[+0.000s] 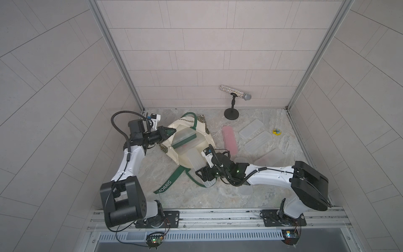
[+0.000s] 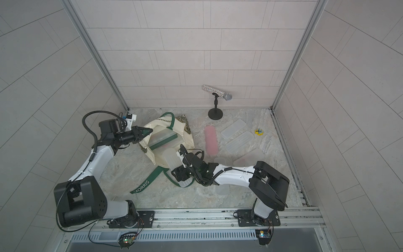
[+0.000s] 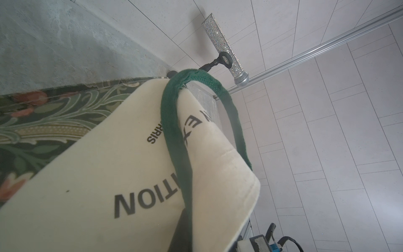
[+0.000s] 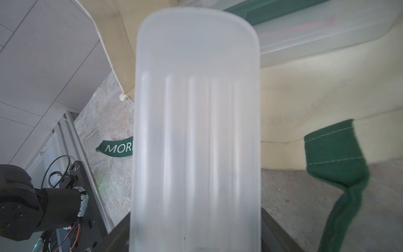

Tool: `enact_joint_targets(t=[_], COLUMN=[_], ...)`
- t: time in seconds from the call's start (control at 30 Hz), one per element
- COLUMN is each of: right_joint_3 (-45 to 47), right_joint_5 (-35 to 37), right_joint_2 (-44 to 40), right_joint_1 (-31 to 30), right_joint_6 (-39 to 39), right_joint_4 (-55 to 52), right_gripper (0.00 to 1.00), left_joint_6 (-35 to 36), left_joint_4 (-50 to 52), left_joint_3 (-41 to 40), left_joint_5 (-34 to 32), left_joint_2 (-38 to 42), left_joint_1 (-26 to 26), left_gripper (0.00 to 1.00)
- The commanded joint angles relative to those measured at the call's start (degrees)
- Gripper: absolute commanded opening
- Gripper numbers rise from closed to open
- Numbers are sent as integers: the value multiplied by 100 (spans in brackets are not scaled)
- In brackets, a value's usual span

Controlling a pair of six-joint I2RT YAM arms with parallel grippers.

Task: Take out the pencil case from the canvas bag
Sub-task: Pick up the pencil case from the canvas bag.

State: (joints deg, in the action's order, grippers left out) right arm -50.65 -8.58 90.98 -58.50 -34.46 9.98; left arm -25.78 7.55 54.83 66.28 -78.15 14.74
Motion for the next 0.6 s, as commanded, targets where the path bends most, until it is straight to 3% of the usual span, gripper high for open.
enact_joint_targets(t=[0.0, 0.43, 0.57], right_joint_3=[97, 877, 956], right_joint_5=[259, 658, 759], right_joint_2=[-361, -1503, -1766], right_joint_1=[-4, 276, 363], right_joint_6=[153, 116, 56], right_joint_4=[-68, -118, -356], right_gripper=[67, 67, 67], left_joint_6=[12, 143, 420], left_joint_4=[-469, -215, 142], left_joint_3=[63, 301, 423], left_joint_5=[186, 13, -362], left_joint_2=[199, 69, 100], left_joint_1=[55, 178, 196], left_gripper=[0, 0, 0])
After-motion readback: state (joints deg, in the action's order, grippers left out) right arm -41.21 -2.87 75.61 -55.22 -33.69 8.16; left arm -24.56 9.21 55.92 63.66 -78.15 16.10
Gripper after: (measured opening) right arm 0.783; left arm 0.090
